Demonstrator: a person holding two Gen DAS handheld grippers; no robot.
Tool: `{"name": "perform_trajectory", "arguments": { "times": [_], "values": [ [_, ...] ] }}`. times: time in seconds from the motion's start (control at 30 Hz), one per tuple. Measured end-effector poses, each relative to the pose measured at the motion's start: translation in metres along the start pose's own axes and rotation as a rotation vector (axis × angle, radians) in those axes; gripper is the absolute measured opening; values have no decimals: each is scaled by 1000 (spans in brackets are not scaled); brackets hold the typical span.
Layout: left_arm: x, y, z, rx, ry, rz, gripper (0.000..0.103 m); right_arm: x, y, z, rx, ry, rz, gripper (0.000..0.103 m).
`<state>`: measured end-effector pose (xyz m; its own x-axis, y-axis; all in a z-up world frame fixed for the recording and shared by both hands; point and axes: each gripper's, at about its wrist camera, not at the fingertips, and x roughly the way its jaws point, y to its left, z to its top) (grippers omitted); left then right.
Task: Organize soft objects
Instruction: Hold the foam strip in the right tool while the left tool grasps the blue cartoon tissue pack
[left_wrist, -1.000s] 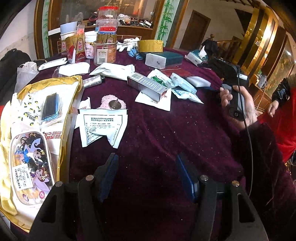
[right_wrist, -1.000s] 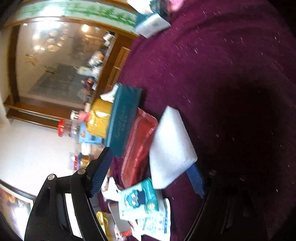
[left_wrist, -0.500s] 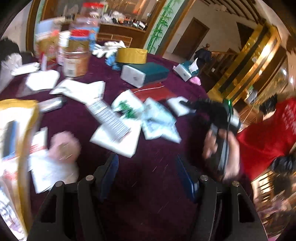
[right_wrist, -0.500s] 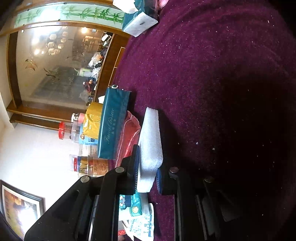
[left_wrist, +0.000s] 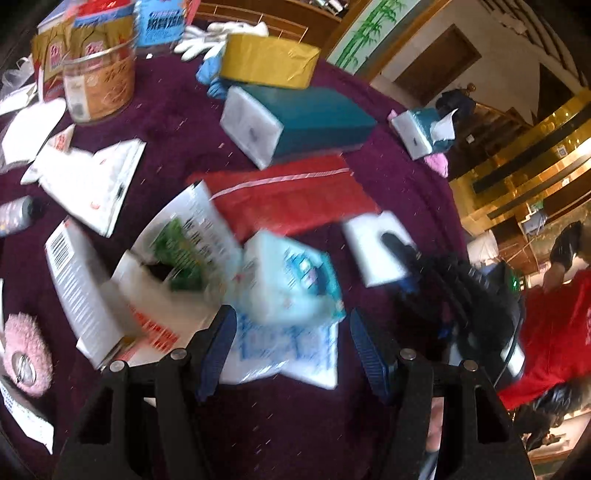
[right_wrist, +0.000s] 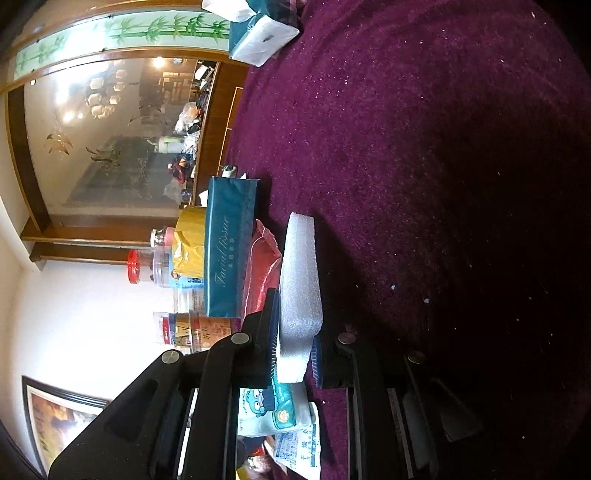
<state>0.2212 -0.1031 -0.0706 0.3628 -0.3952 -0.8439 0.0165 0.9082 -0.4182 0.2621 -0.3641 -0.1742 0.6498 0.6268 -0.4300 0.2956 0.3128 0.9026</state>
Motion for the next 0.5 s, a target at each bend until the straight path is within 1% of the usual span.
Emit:
{"name": "perform_trajectory", "arguments": {
  "times": [0.13, 0.23, 0.3, 0.33, 0.43, 0.5],
  "values": [
    [8, -6, 10, -10, -5, 16, 65, 2, 0, 0, 10, 3, 7, 13],
    [18, -1, 13, -55, 7, 1, 65, 2, -1, 1, 14, 4, 10, 13],
    [22, 1, 14, -75, -5, -9, 65, 2, 0, 1, 12, 3, 8, 13],
    [23, 2, 14, -85, -16, -21, 65, 2, 0, 1, 12, 1, 8, 13],
    [21, 4, 15, -109, -82, -86, 64, 2, 0, 1, 9, -5, 9, 12],
    [17, 1, 16, -88, -138, -91, 63, 3, -1, 2, 8, -8, 9, 12]
  ]
}}
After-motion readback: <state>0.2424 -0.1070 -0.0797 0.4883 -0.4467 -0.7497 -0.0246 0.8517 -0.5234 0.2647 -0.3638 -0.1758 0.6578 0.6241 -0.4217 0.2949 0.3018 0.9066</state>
